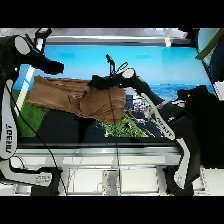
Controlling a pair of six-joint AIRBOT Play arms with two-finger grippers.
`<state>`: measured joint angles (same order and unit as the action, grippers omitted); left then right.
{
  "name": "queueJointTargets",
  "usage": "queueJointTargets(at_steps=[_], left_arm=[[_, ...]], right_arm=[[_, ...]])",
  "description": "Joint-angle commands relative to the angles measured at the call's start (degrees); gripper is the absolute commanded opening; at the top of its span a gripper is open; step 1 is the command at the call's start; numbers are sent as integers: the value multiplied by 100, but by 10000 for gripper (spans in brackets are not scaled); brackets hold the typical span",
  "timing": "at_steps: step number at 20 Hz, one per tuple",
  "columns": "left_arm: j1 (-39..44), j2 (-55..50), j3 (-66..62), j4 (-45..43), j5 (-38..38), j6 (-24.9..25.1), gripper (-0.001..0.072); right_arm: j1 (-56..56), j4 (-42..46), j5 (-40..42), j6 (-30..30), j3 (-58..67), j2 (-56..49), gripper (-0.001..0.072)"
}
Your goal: Fold the clothes and pants, and hang the long-sleeved shirts on hangers.
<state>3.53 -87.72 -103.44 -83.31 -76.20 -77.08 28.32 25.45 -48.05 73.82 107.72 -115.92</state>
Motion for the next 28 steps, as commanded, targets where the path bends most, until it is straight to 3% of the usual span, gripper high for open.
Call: queueJointTargets(at_steps=[1, 5, 9, 10, 11, 12, 15, 17, 21, 24, 25, 26, 27, 28], left_arm=[[-17, -2, 2, -136, -17, 0, 13], [-470, 35, 214, -498, -721, -267, 13], [-1351, 413, 2017, 1305, -382, 111, 30], [-1440, 446, 2448, 1572, -179, 177, 194], [-1451, 422, 2828, 1862, 31, 308, 582], [-1412, 367, 3091, 2092, 232, 321, 701], [-1025, -20, 3322, 2284, 1134, 431, 704], [-787, -271, 3322, 2988, 1766, 710, 706], [-553, -612, 3322, 3534, 2052, 767, 707], [-540, -686, 3322, 3541, 2153, 767, 706], [-540, -686, 3316, 3602, 2339, 763, 668], [-540, -684, 3309, 3801, 2544, 767, 422], [-540, -684, 3307, 4063, 2728, 774, 76], [-540, -686, 3272, 4299, 2896, 863, 12]], right_arm=[[131, -267, 446, -101, 511, -289, 535], [-686, 555, -693, -94, 1045, -140, 529], [-1864, 636, -2833, 59, 1034, 83, 528], [-2076, 636, -3049, 118, 1034, 138, 528], [-2229, 629, -3067, 173, 1034, 199, 529], [-2356, 627, -3016, 173, 1034, 262, 529], [-2527, 619, -3016, 166, 1038, 389, 529], [-2542, 623, -3051, 151, 1040, 424, 529], [-2542, 632, -3088, 149, 1038, 426, 529], [-2542, 629, -3088, 149, 1038, 426, 529], [-2542, 629, -3086, 149, 1038, 426, 529], [-2542, 629, -3086, 149, 1038, 426, 528], [-2542, 632, -3086, 151, 1038, 426, 528], [-2542, 629, -3088, 151, 1038, 426, 528]])
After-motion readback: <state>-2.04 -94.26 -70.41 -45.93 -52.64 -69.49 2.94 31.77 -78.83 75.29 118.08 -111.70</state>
